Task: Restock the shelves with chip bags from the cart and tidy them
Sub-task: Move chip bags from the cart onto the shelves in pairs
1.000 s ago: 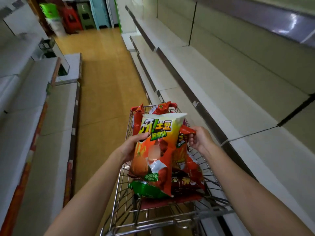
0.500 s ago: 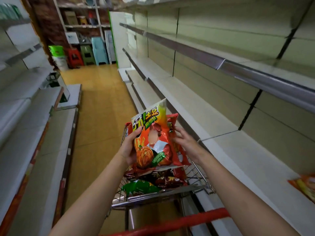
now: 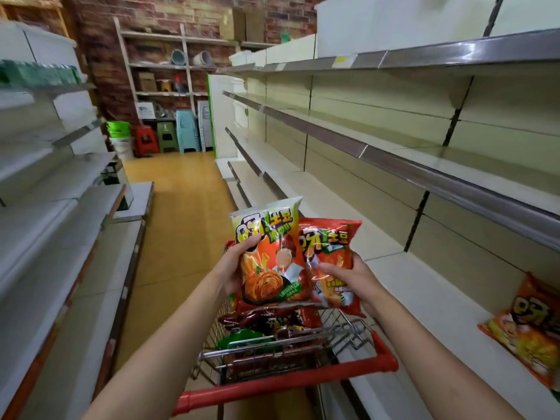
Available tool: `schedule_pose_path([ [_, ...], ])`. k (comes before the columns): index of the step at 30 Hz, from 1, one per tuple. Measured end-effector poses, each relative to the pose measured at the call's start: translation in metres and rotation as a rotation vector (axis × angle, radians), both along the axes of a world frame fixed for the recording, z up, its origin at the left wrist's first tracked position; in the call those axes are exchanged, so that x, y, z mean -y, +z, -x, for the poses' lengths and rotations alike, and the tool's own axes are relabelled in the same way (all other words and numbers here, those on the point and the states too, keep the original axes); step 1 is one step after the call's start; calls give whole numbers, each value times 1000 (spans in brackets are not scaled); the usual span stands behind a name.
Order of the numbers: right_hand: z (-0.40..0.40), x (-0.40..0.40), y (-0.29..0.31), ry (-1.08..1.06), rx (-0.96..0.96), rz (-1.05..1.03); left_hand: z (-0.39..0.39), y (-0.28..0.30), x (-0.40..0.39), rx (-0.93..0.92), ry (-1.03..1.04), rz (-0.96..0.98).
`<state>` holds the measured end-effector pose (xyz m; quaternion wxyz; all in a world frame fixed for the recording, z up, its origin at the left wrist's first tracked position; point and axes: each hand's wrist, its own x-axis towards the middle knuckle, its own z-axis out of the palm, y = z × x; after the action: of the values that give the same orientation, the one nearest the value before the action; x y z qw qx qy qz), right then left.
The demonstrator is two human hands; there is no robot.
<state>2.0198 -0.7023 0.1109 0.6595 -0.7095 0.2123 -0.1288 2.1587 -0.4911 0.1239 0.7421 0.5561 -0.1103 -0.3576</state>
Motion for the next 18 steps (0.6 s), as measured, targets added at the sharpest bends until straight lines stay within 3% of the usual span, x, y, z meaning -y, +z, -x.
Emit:
schedule_pose_path([
  [4,19,9,9,-39,10,-68,0,5,11,42,-78,-82],
  [10,42,24,30,-183,16,-5,6,30,50,136,-222,-86],
  [18,58,7,27,-336,45,-51,1,30,64,226,-269,-106],
])
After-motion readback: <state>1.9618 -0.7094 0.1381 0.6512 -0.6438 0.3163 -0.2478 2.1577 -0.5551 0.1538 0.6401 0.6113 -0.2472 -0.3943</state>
